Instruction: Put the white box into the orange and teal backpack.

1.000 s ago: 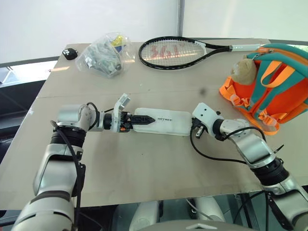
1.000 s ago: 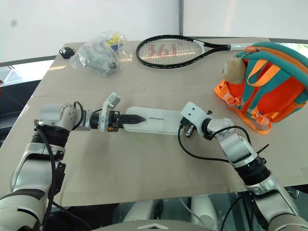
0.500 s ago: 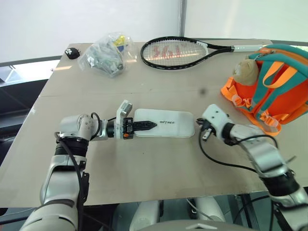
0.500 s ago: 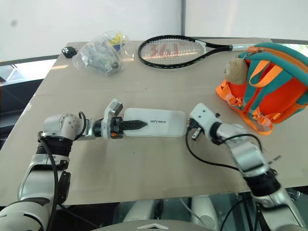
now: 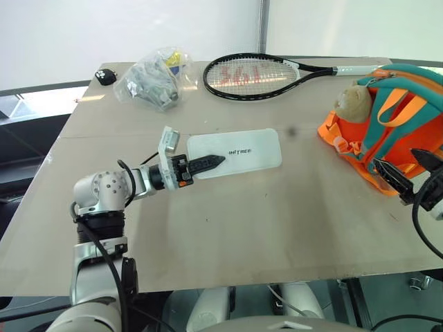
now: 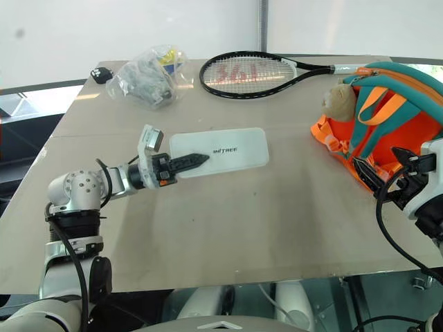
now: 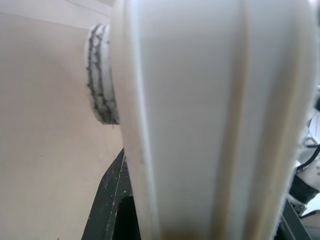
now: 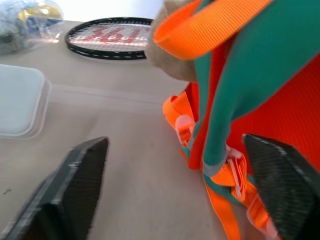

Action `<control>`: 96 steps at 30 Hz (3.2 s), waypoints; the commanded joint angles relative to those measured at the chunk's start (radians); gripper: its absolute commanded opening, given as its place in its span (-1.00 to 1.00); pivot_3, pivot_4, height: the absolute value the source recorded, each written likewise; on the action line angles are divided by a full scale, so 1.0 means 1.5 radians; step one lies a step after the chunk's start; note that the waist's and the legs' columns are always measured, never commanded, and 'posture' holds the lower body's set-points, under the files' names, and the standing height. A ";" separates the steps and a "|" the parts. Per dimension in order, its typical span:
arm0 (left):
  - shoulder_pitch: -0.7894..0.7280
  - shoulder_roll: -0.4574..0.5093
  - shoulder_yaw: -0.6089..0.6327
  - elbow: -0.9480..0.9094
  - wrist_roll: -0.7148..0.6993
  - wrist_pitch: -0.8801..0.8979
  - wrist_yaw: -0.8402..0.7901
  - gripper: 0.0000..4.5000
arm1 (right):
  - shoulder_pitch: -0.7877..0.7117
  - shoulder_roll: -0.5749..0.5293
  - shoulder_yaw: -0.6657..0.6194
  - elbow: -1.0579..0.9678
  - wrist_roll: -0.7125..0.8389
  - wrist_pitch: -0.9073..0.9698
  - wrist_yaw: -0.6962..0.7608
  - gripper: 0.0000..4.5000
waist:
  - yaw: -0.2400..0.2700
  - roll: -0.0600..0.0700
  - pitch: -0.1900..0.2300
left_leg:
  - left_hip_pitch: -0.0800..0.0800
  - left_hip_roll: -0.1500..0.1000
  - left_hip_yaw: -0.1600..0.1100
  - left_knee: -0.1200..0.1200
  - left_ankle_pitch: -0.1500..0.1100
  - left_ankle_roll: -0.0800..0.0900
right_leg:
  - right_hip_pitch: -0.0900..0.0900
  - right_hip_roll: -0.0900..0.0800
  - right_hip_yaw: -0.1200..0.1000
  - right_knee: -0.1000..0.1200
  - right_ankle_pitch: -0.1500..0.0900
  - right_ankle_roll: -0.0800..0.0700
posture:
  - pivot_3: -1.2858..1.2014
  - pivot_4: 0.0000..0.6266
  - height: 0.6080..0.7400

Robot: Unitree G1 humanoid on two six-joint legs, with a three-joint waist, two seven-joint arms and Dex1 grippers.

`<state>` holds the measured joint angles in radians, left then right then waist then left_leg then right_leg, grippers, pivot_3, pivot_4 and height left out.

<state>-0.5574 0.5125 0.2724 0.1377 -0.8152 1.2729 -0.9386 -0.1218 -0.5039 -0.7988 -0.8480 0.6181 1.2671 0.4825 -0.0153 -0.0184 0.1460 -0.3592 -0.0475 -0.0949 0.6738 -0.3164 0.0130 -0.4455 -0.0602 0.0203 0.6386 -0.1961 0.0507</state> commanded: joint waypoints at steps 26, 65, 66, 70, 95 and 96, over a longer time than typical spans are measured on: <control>-0.069 -0.090 0.080 -0.098 -0.046 -0.209 0.200 -0.53 | -0.399 -0.054 0.363 0.417 0.007 -0.347 0.159 -0.99 | -0.004 0.001 0.001 | -0.001 0.000 0.002 -0.001 0.000 0.000 | -0.001 0.000 0.000 -0.001 0.000 0.000 | 0.03 -0.52 1.00; 0.020 0.218 -0.077 -0.198 0.050 -0.449 -0.206 -0.53 | -0.257 -0.252 0.435 0.327 0.084 -0.355 0.389 -0.99 | 0.004 0.000 0.001 | -0.002 -0.002 -0.002 -0.001 0.000 0.000 | 0.000 -0.002 -0.006 -0.006 0.000 0.000 | 0.03 -0.52 1.00; 0.012 0.216 -0.085 -0.194 0.055 -0.459 -0.214 -0.53 | -0.260 -0.252 0.437 0.328 0.082 -0.355 0.389 -0.99 | 0.004 0.000 0.001 | -0.003 -0.002 -0.002 -0.001 0.000 0.001 | 0.000 -0.002 -0.006 -0.006 0.000 0.000 | 0.03 -0.52 1.00; -0.012 0.222 -0.118 -0.180 0.088 -0.499 -0.260 -0.53 | -0.275 -0.248 0.446 0.334 0.077 -0.354 0.387 -0.99 | 0.003 0.001 0.001 | -0.003 -0.002 -0.002 -0.001 0.000 0.001 | 0.000 -0.002 -0.006 -0.006 0.000 0.000 | 0.03 -0.52 1.00; -0.274 -0.050 -0.356 -0.041 0.292 -0.395 -0.099 0.55 | -0.256 -0.217 0.442 0.242 0.123 -0.306 0.305 -1.00 | 0.003 0.001 0.001 | -0.004 -0.001 -0.001 0.004 -0.001 0.002 | 0.001 0.001 -0.004 -0.005 0.002 0.002 | 0.03 -0.52 1.00; -0.276 -0.028 -0.301 -0.046 0.229 -0.358 -0.138 0.70 | -0.251 -0.220 0.441 0.248 0.118 -0.310 0.306 -1.00 | 0.002 0.001 0.001 | -0.004 -0.001 -0.001 0.004 -0.001 0.002 | 0.000 0.001 -0.004 -0.005 0.002 0.002 | 0.03 -0.52 1.00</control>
<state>-0.9533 0.4261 -0.3306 0.0921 -0.3390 0.6676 -1.0744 -0.4974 -0.8168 -0.0886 -0.4720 0.7997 0.8243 0.9511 -0.0116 -0.0177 0.1477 -0.3648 -0.0495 -0.0964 0.6802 -0.3179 0.0163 -0.4450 -0.0585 0.0139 0.6324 -0.1930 0.0544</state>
